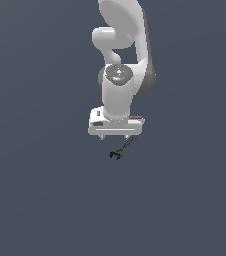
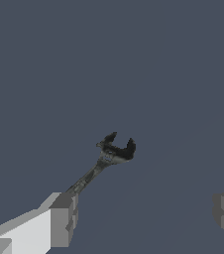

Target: Pick up the object and move it to a goal position.

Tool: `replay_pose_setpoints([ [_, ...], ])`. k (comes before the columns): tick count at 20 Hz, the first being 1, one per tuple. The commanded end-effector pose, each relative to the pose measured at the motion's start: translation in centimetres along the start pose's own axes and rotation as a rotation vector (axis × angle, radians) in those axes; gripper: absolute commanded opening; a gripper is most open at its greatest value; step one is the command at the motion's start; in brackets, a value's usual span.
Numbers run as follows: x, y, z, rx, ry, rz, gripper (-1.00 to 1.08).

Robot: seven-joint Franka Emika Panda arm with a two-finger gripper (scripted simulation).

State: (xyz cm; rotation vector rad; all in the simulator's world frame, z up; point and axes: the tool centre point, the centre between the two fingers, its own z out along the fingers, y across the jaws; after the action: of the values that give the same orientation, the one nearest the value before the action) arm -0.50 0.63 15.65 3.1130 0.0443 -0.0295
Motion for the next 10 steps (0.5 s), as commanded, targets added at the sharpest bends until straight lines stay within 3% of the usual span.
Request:
replay_pose_setpoints([
  [1, 0.0, 0.0, 0.0, 0.0, 0.0, 0.0, 1.0],
  [10, -0.2, 2.9, 0.4, -0.004, -0.014, 0.019, 1.0],
])
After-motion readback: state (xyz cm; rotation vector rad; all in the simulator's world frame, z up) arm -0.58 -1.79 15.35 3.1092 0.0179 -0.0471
